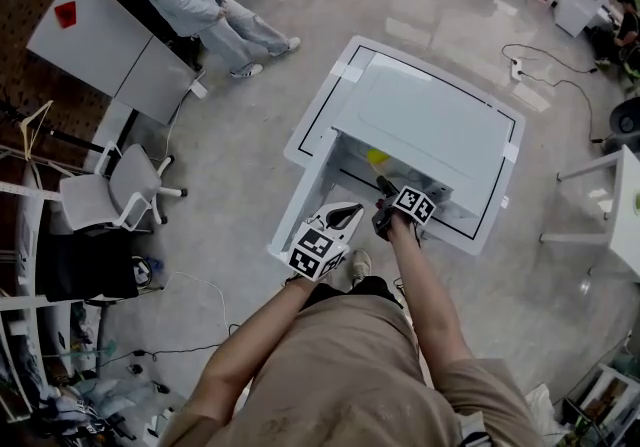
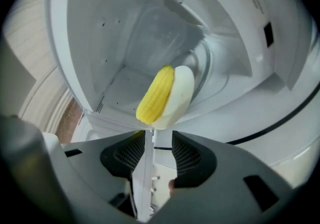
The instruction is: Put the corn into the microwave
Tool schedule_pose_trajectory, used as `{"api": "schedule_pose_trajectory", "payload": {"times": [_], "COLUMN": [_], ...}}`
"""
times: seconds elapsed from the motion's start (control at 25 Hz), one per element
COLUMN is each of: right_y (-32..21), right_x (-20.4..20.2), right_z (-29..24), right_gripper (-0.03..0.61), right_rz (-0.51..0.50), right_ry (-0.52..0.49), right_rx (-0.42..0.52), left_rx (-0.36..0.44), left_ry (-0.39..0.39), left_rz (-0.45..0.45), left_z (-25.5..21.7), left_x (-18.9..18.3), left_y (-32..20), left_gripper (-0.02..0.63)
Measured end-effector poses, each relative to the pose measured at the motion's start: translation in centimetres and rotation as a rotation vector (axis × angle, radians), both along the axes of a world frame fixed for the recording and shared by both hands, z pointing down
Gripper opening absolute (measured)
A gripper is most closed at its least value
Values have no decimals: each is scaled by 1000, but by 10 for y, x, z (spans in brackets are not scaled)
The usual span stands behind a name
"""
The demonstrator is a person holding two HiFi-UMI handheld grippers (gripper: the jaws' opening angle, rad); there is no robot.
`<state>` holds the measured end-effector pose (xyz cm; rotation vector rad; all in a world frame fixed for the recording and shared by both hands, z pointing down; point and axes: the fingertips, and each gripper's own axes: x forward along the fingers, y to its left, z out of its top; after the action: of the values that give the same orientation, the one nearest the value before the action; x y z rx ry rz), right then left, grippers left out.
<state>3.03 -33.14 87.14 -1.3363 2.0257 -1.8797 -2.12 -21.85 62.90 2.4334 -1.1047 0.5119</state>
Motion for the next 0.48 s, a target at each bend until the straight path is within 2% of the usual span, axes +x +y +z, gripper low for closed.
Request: {"api": "schedule_pose_trajectory", "payload": {"times": [0.2,0.48], "right_y": [-5,-26], "right_x": [-9,-7], "right_z": [5,6], "right_gripper": [175,175], "right_rz": [-105,-149], "right_ry": [210,321], "right_rx": [80,128], "left_rx": [-4,-8], "left_ry": [-6,-13], "left_rz": [2,-14], "left_z": [1,0], "left_x": [-1,-8], "left_y": [5,14], "left_gripper": [4,4]}}
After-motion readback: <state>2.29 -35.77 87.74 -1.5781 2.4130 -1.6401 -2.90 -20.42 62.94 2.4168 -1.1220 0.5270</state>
